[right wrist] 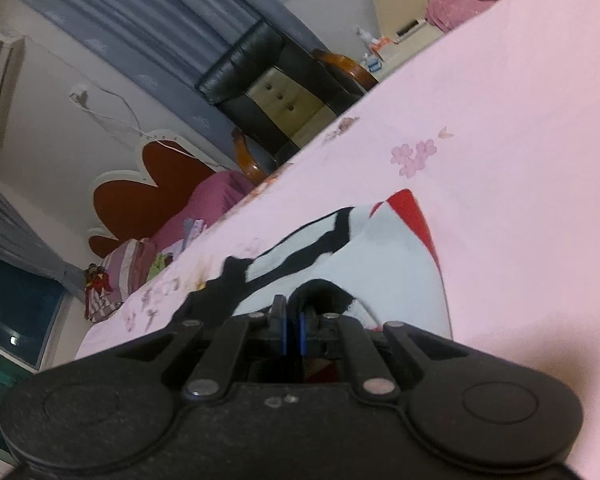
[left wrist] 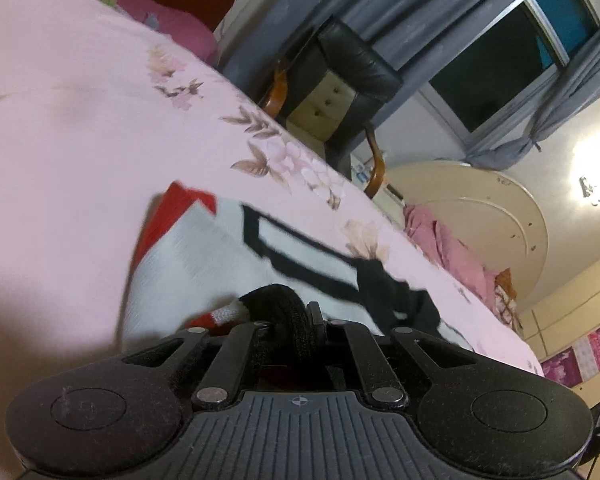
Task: Fold small clothes
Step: 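Carry the hem over the black collar with both tools and lay it down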
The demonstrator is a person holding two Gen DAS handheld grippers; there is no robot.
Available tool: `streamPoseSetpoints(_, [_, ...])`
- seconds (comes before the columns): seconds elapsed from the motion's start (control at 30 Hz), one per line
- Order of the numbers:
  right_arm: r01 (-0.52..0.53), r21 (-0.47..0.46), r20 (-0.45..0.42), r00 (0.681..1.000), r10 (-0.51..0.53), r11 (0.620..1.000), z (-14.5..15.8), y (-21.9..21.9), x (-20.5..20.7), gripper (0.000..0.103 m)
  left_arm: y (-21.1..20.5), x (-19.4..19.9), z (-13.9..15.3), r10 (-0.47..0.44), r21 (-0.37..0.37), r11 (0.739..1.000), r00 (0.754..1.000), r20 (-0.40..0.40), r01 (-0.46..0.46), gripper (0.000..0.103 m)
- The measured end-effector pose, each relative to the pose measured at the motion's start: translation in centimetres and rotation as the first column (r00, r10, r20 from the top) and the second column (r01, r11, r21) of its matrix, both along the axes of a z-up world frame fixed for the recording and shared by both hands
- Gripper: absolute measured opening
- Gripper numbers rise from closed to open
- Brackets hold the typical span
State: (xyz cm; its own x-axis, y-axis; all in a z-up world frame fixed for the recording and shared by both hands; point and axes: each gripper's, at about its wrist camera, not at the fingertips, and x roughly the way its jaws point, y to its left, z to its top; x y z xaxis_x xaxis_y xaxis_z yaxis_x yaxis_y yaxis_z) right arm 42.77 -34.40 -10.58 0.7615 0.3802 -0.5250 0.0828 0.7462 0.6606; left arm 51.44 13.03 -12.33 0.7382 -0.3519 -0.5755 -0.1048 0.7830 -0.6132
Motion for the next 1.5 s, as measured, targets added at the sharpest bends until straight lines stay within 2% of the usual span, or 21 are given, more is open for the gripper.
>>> streamPoseSetpoints(0.07, [-0.007, 0.005, 0.026, 1.0, 0.007, 1.0, -0.6, -0.1, 1.1, 0.016, -0.5, 1.2, -0.5, -0.01, 0.001, 1.0, 1.0, 0.004, 0.01, 0.007])
streamPoseSetpoints(0.13, [-0.003, -0.012, 0.066, 0.998, 0.004, 1.0, -0.9, -0.2, 1.8, 0.031, -0.9, 1.7, -0.9, -0.017, -0.002, 1.0, 1.0, 0.018, 0.017, 0.023])
streamPoseSetpoints(0.23, [0.025, -0.042, 0.109, 0.994, -0.02, 0.999, -0.8, -0.5, 2.1, 0.082, -1.2, 1.8, -0.9, -0.021, -0.038, 0.999, 0.996, 0.087, 0.024, 0.061])
streamPoseSetpoints(0.3, [0.024, -0.047, 0.149, 0.989, -0.017, 0.999, -0.7, -0.7, 1.9, 0.08, -1.6, 1.7, -0.1, -0.012, -0.009, 1.0, 0.991, 0.134, 0.013, 0.078])
streamPoseSetpoints(0.4, [0.014, -0.057, 0.163, 0.987, -0.005, 0.998, 0.0, -1.1, 1.6, 0.068, -1.7, 1.7, 0.7, -0.023, 0.041, 0.999, 0.987, 0.16, 0.017, 0.079])
streamPoseSetpoints(0.5, [-0.008, -0.116, 0.17, 0.985, 0.028, 0.993, 0.9, -0.9, 1.4, 0.061, -2.2, 2.3, 1.3, -0.061, 0.197, 0.98, 0.992, 0.112, 0.038, 0.077])
streamPoseSetpoints(0.63, [-0.073, -0.265, 0.12, 0.987, 0.109, 0.961, 1.4, 1.0, 2.4, 0.055, -3.0, 3.1, 1.2, -0.09, 0.359, 0.93, 0.996, 0.025, 0.075, 0.047])
streamPoseSetpoints(0.73, [-0.117, -0.37, 0.081, 0.984, 0.157, 0.922, 1.3, 3.1, 3.2, 0.049, -4.4, 3.2, 1.1, -0.114, 0.492, 0.865, 0.993, 0.001, 0.099, 0.029])
streamPoseSetpoints(0.8, [-0.136, -0.454, 0.049, 0.983, 0.177, 0.88, 1.0, 4.7, 3.5, 0.043, -4.8, 2.9, 1.2, -0.112, 0.529, 0.844, 0.994, 0.021, 0.084, 0.005])
streamPoseSetpoints(0.83, [-0.147, -0.495, 0.037, 0.981, 0.19, 0.856, 0.8, 5.5, 3.6, 0.032, -5.0, 2.6, 1.3, -0.104, 0.53, 0.845, 0.994, 0.04, 0.067, 0.005])
streamPoseSetpoints(0.87, [-0.16, -0.527, 0.035, 0.977, 0.21, 0.835, 0.8, 6.2, 3.5, 0.011, -5.1, 2.2, 1.4, -0.092, 0.537, 0.842, 0.994, 0.058, 0.047, 0.005])
streamPoseSetpoints(0.9, [-0.183, -0.54, 0.032, 0.971, 0.237, 0.822, 0.9, 6.8, 3.5, 0.006, -5.2, 1.6, 1.5, -0.077, 0.541, 0.841, 0.993, 0.085, 0.019, 0.005])
streamPoseSetpoints(1.0, [-0.153, -0.588, 0.082, 0.965, 0.247, 0.794, 2.1, 7.5, 2.9, 0.006, -4.7, -0.4, 2.2, -0.035, 0.528, 0.846, 0.979, 0.199, -0.077, 0.005])
streamPoseSetpoints(1.07, [-0.093, -0.587, 0.149, 0.964, 0.219, 0.804, 3.1, 7.0, 2.5, 0.005, -4.2, -0.8, 2.2, 0.006, 0.519, 0.845, 0.973, 0.232, -0.129, 0.005])
streamPoseSetpoints(1.2, [-0.071, -0.607, 0.122, 0.976, 0.181, 0.792, 2.0, 6.3, 3.6, 0.005, -3.6, 0.8, 0.1, 0.051, 0.523, 0.844, 0.989, 0.142, -0.119, 0.005])
streamPoseSetpoints(1.27, [-0.12, -0.632, 0.04, 0.981, 0.188, 0.766, 0.1, 6.6, 4.4, 0.007, -3.9, 1.0, 0.2, 0.054, 0.543, 0.831, 0.989, 0.14, -0.122, 0.005])
streamPoseSetpoints(1.33, [-0.117, -0.641, 0.043, 0.981, 0.187, 0.758, -0.1, 6.9, 4.3, 0.012, -4.4, 1.0, 0.3, 0.045, 0.573, 0.811, 0.989, 0.142, -0.119, 0.007])
streamPoseSetpoints(1.37, [-0.11, -0.639, 0.039, 0.984, 0.176, 0.761, 0.3, 7.0, 4.2, 0.027, -4.4, 0.9, 0.4, 0.049, 0.577, 0.807, 0.989, 0.142, -0.123, 0.02])
streamPoseSetpoints(1.4, [-0.092, -0.638, 0.049, 0.986, 0.159, 0.764, 0.8, 7.1, 3.9, 0.037, -4.1, 0.6, 0.8, 0.062, 0.568, 0.812, 0.987, 0.146, -0.135, 0.045])
streamPoseSetpoints(1.43, [-0.07, -0.639, 0.077, 0.985, 0.154, 0.766, 1.5, 7.3, 3.2, 0.054, -3.8, 0.2, 1.2, 0.078, 0.551, 0.821, 0.984, 0.159, -0.154, 0.055])
streamPoseSetpoints(1.5, [-0.075, -0.635, 0.135, 0.969, 0.206, 0.769, 2.8, 8.3, 1.7, 0.056, -3.8, -1.2, 2.6, 0.092, 0.53, 0.825, 0.973, 0.212, -0.194, 0.059])
